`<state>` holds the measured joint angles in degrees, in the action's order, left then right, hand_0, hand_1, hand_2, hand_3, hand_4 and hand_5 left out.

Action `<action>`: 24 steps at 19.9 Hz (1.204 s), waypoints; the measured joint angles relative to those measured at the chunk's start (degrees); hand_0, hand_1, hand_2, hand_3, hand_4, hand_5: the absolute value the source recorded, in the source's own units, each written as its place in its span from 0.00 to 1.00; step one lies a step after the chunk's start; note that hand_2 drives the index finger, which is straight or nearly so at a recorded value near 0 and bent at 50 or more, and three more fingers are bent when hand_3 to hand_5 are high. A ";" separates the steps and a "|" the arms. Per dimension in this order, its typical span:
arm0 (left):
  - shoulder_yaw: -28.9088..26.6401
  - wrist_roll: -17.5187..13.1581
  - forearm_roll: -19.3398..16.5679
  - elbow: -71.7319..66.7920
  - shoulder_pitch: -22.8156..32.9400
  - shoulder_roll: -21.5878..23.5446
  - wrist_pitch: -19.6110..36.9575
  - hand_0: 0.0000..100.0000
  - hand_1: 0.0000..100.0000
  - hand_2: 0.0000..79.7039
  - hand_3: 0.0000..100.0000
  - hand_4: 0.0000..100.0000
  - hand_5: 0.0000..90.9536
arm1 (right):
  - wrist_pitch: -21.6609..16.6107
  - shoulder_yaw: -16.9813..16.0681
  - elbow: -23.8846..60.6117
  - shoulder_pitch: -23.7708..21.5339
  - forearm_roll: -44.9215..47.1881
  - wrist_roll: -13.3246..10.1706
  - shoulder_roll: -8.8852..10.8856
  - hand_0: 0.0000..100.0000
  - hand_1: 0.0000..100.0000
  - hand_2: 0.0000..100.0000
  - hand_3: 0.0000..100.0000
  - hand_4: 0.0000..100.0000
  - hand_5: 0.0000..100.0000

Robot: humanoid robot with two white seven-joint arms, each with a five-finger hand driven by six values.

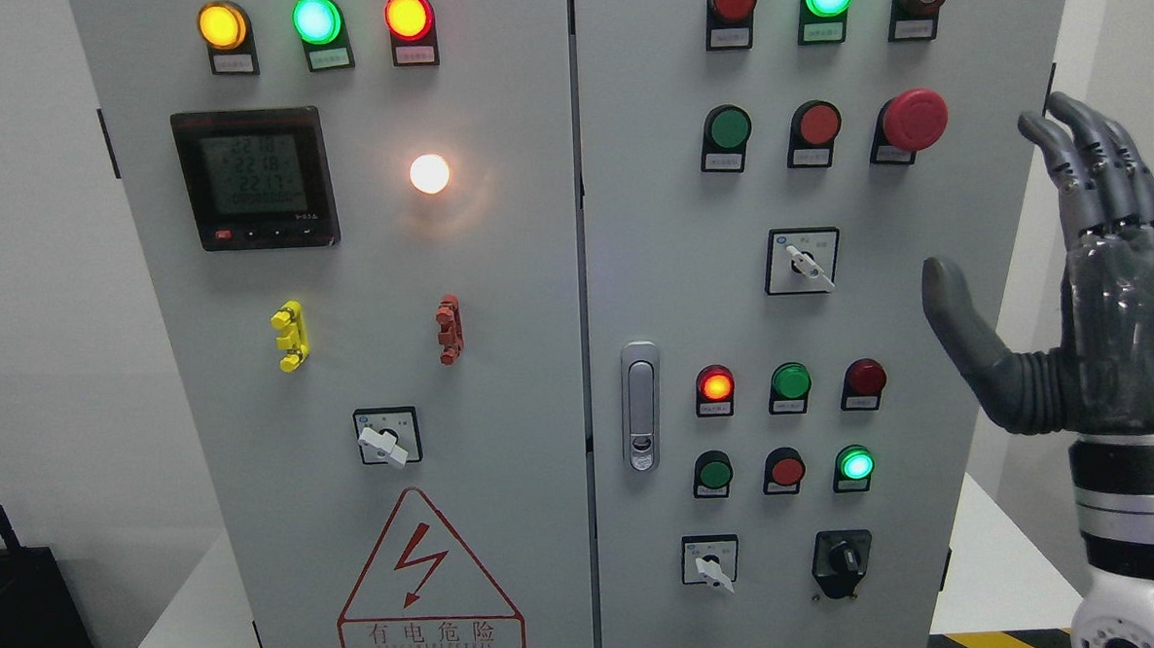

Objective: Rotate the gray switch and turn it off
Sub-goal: 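Raise the right hand and move it toward the grey rotary switch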

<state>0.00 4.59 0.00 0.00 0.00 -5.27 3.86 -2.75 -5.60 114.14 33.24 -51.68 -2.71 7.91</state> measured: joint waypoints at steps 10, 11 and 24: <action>0.00 0.00 0.00 0.00 0.00 0.00 -0.03 0.12 0.39 0.00 0.00 0.00 0.00 | 0.00 0.04 -0.03 -0.06 0.03 -0.17 -0.10 0.34 0.17 0.00 0.00 0.00 0.00; 0.00 0.00 0.00 0.00 0.00 0.00 -0.03 0.12 0.39 0.00 0.00 0.00 0.00 | 0.00 0.01 -0.03 -0.09 0.06 -0.28 -0.15 0.34 0.18 0.00 0.02 0.00 0.00; 0.00 -0.01 0.00 0.00 0.00 0.00 -0.05 0.12 0.39 0.00 0.00 0.00 0.00 | 1.27 0.03 -0.93 -0.42 0.70 -0.59 -4.86 0.20 0.45 0.28 0.59 0.70 0.87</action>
<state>0.00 4.58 0.00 0.00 0.00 -5.27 3.81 -1.48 -5.56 113.21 32.82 -50.98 -3.29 3.05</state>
